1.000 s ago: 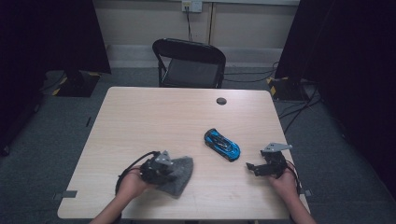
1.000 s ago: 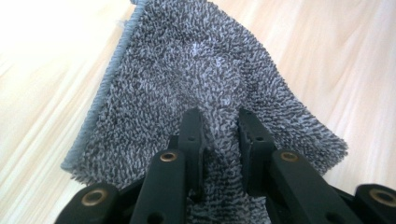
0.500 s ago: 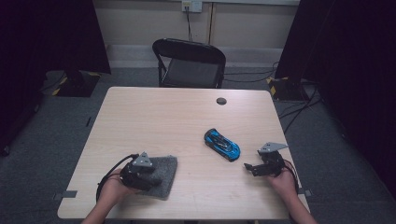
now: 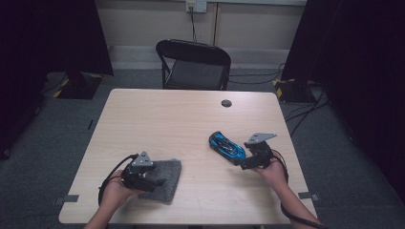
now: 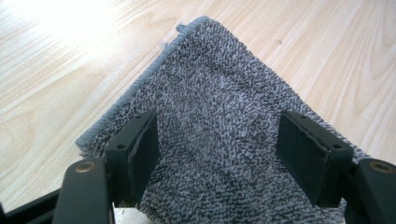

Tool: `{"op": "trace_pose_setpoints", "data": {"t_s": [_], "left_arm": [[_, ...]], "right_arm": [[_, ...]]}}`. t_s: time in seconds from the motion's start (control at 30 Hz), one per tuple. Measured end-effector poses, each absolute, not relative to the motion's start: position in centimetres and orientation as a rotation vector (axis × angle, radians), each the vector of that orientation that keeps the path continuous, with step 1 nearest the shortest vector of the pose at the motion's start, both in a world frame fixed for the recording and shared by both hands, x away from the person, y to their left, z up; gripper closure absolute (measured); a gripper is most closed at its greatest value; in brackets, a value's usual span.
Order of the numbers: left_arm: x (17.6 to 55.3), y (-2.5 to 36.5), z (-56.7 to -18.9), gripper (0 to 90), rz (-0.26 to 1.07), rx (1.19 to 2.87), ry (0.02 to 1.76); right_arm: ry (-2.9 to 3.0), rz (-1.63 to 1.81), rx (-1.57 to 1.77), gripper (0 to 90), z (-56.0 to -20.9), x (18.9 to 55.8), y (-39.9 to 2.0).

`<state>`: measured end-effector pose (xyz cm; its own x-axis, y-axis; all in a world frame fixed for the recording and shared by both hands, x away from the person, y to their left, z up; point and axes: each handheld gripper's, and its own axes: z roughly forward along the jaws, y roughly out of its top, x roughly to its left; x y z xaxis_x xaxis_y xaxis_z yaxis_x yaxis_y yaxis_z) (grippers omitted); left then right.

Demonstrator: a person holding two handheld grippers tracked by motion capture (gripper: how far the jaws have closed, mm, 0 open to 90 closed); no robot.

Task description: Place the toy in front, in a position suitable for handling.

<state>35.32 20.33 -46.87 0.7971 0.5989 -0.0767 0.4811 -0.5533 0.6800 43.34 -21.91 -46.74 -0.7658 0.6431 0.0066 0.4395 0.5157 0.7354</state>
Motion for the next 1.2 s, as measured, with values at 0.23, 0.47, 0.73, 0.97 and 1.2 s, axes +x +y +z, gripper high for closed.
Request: {"op": "trace_pose_setpoints", "data": {"t_s": [0.23, 0.47, 0.73, 0.97, 1.2], "left_arm": [[35.5, 20.5, -46.8, 29.4, 0.205, 2.240, 0.805], [35.6, 20.6, -46.8, 29.4, 0.207, 2.234, 0.803], [35.8, 21.1, -46.7, 29.5, 0.216, 2.216, 0.821], [35.8, 21.4, -46.6, 29.4, 0.217, 2.205, 0.834], [35.8, 21.6, -46.8, 29.8, 0.220, 2.204, 0.839]], "right_arm": [[2.518, 1.131, 0.920, 13.3, -46.7, 45.8, -19.1], [2.530, 1.071, 0.950, 13.2, -47.5, 48.1, -17.0], [2.567, 1.015, 0.912, 13.2, -48.0, 49.6, -15.1], [2.580, 0.978, 0.927, 13.3, -48.7, 50.0, -13.9], [2.594, 0.959, 0.968, 16.4, -49.4, 50.3, -13.7]]}}
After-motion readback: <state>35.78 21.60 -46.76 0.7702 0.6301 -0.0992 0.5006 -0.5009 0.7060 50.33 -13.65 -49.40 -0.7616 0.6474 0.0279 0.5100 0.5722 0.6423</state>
